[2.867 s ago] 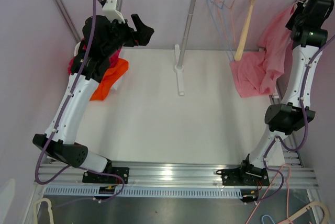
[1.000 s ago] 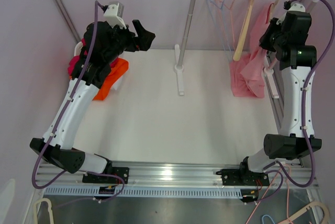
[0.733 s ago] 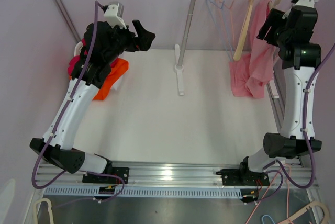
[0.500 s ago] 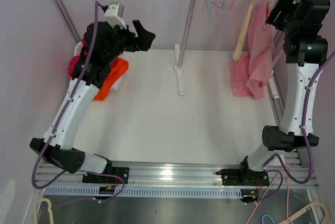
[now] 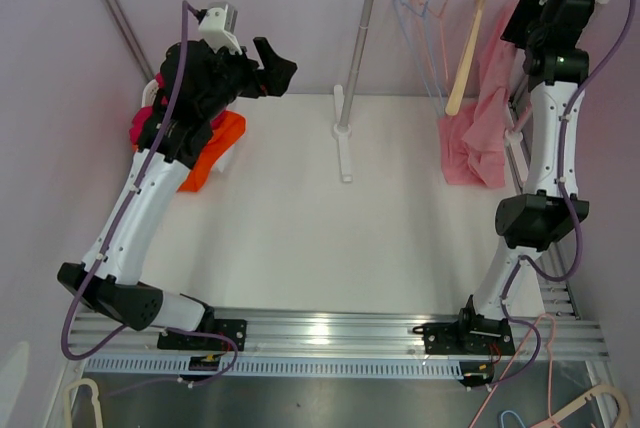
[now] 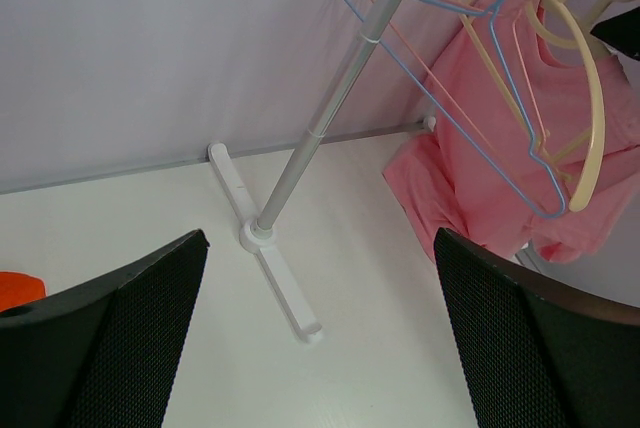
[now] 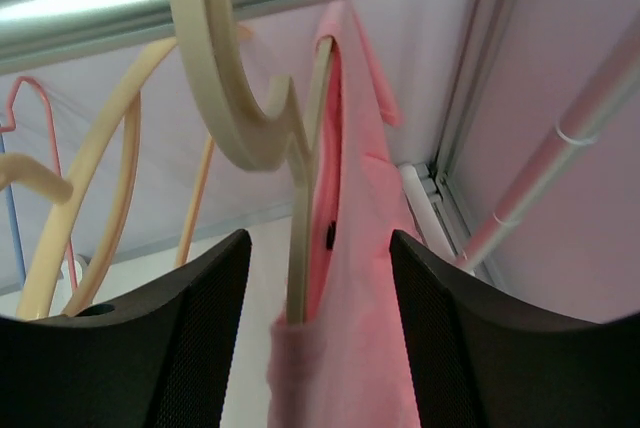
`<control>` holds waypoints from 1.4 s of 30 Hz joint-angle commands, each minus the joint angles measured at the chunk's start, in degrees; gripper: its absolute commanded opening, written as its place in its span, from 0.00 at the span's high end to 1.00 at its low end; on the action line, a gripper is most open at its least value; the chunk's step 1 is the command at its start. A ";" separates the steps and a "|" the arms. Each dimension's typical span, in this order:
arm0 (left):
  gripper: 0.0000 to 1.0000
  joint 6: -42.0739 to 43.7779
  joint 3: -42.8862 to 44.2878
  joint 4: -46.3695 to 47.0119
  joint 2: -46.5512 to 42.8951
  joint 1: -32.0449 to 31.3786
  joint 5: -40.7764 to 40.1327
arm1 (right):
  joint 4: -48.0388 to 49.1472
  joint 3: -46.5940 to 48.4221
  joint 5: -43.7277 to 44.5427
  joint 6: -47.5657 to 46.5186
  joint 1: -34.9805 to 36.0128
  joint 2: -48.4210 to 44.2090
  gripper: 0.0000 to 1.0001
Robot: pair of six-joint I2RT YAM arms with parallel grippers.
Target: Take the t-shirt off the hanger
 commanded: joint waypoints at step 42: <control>0.01 1.23 -1.62 11.45 -0.68 -1.90 5.16 | 18.25 -10.48 -1.92 4.59 0.23 -15.05 1.00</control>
